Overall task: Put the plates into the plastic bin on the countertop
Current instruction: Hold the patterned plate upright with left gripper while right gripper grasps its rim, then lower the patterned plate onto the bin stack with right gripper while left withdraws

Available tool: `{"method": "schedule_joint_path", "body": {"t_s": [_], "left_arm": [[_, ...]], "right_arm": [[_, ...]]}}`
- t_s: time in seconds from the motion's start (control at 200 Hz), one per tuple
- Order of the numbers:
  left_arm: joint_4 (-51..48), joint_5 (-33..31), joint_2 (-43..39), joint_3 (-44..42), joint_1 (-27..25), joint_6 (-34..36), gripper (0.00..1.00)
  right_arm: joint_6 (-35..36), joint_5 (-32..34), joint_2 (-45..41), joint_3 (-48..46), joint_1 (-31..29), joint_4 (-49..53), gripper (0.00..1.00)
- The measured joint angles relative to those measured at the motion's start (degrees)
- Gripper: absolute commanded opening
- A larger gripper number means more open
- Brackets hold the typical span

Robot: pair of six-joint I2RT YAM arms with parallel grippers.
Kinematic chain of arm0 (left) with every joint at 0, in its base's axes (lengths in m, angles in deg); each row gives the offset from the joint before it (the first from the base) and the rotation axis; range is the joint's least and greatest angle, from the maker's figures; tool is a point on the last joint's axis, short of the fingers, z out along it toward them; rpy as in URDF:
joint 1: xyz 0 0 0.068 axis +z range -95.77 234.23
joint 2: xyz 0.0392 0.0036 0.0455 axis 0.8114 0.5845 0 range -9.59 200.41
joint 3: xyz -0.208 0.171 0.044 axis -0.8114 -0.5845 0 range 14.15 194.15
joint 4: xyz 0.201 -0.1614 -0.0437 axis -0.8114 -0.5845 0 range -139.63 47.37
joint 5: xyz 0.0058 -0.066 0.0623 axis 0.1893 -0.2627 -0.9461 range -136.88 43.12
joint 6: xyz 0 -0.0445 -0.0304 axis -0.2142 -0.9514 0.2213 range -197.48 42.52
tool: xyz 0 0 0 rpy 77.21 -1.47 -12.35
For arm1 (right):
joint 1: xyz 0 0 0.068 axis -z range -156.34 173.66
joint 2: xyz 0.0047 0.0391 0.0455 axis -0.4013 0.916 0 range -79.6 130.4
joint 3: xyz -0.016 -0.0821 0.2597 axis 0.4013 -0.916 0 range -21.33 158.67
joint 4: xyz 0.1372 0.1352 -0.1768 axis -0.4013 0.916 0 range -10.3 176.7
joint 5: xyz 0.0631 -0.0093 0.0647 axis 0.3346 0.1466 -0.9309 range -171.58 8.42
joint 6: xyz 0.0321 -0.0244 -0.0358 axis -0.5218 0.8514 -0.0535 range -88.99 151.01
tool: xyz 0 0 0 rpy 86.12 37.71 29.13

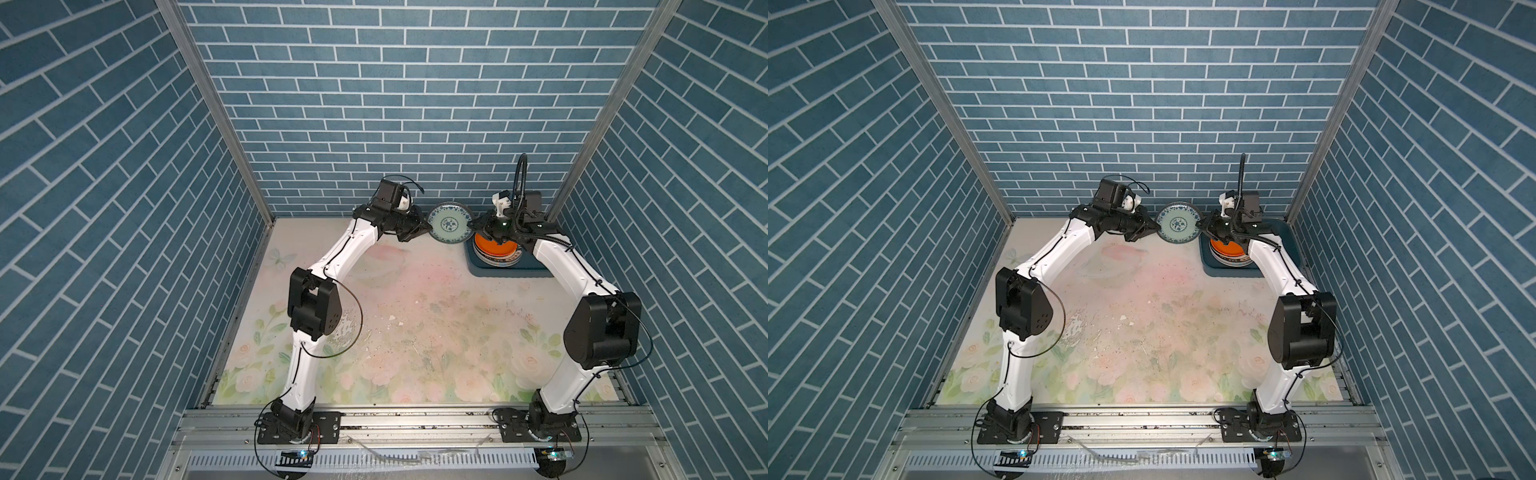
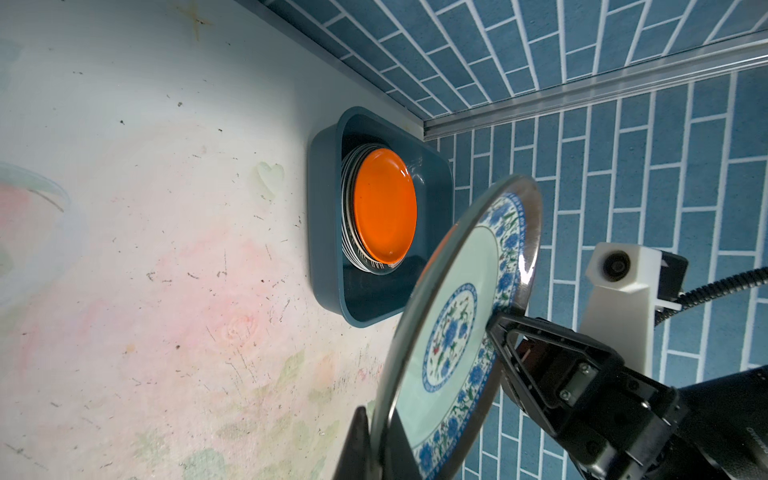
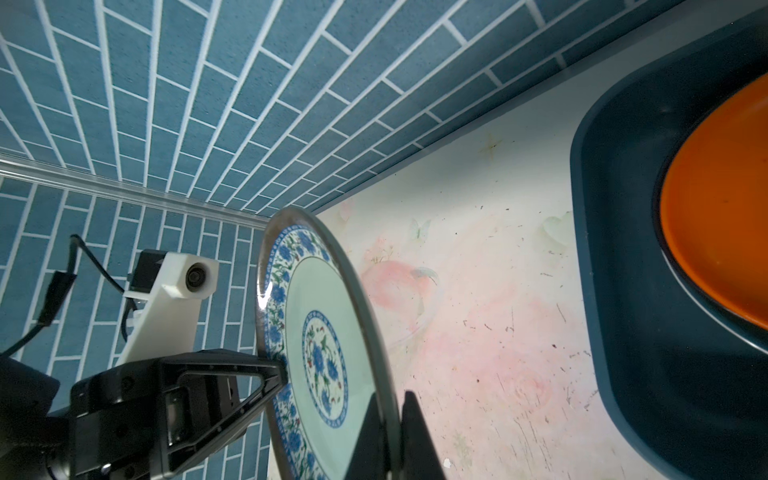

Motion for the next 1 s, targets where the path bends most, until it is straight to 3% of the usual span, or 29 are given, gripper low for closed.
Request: {"method": "schedule_joint_path", "body": {"t_s": [0.14, 0.2, 0.445, 0.77, 0.995], "left_arm": [[-0.02, -0.02, 0.0, 0.22, -0.04, 0.48, 0.27], [0.04, 0.0, 0.0, 0.59, -0.07, 0.94, 0.4], [0.98, -1.51, -1.11, 0.94, -0.02, 3.45, 0.76], [4.2, -4.83, -11.76, -2.45, 1.22, 9.6, 0.99], [10.03, -5.62, -20.87, -8.24, 1.33, 15.06, 1.0]], "right_arm": [[-0.26, 0.26, 0.04, 0.0, 0.0, 0.46, 0.0], [-0.33, 0.44, 0.09, 0.0, 0.0, 0.74, 0.0], [-0.22, 2.32, 0.09, 0.0, 0.0, 3.04, 0.0], [-0.22, 3.15, 0.81, 0.02, 0.96, 3.08, 0.0], [-0.22, 4.02, 2.36, 0.0, 5.66, 3.04, 0.0]]}}
